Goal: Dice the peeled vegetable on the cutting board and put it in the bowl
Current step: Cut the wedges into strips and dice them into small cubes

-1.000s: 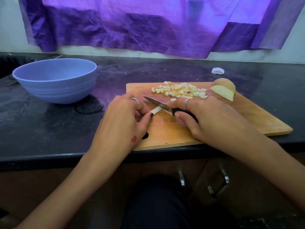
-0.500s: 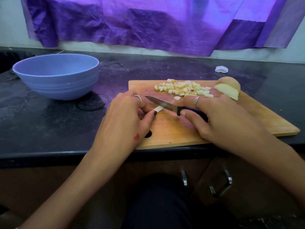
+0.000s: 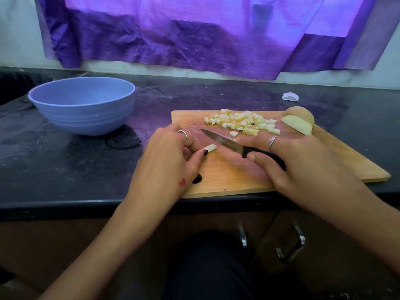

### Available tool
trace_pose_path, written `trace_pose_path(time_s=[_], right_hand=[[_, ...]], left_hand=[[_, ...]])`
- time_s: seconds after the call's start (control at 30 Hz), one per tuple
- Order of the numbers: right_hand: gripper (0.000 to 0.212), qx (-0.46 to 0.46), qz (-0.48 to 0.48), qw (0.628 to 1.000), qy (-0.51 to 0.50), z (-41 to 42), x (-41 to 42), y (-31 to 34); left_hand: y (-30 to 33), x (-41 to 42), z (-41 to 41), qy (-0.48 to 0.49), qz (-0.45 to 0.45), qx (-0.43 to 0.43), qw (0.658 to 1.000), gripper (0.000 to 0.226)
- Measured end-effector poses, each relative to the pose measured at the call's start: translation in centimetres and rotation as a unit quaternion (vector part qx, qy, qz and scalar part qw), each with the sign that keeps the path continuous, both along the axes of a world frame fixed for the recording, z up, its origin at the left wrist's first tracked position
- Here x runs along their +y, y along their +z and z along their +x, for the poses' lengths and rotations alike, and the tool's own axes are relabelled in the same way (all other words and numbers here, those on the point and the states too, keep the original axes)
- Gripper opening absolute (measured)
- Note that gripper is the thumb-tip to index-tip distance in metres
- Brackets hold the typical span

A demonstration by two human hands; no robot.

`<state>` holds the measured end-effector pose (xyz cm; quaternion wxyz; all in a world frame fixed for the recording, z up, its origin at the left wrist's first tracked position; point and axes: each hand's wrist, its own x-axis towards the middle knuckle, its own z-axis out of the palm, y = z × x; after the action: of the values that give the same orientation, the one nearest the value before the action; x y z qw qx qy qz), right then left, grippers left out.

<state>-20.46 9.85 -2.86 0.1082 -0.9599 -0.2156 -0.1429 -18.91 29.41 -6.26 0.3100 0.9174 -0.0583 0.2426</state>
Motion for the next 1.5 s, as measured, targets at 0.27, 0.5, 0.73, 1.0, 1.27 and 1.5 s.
trace_pose_path(time_s=[0.27,0.5,0.73,1.0,1.27,1.5], right_hand=[[0.036,0.028,0.004,1.0,0.003,1.3,1.6,-0.3],[0.035,0.031,-0.034,0.999,0.006,-0.3,0.3,0.1],[0.028,-0.011,0.068,0.998,-0.009,-0.6,0.0,-0.2],[0.032,0.047,0.028,0.998,-0.015,0.5,2.1,0.1],[0.033,0.058,0.009,0.998,-0.007,-0.4,1.5,0.2],[0.034,-0.011,0.028,0.998,-0.048,-1.1,0.6,0.1]], left_hand=[[-0.1,0.1,0.2,-0.011,-0.001,0.011,1.0,0.015],[-0.1,0.1,0.1,-0.007,-0.003,0.005,1.0,0.016],[-0.2,0.6,0.1,-0.033,-0.005,0.023,0.999,0.015],[0.1,0.5,0.0,-0.046,-0.048,0.015,0.998,0.011],[0.1,0.4,0.0,-0.035,-0.035,0.006,0.999,0.009],[0.0,0.5,0.0,-0.029,-0.017,0.013,0.999,0.016]])
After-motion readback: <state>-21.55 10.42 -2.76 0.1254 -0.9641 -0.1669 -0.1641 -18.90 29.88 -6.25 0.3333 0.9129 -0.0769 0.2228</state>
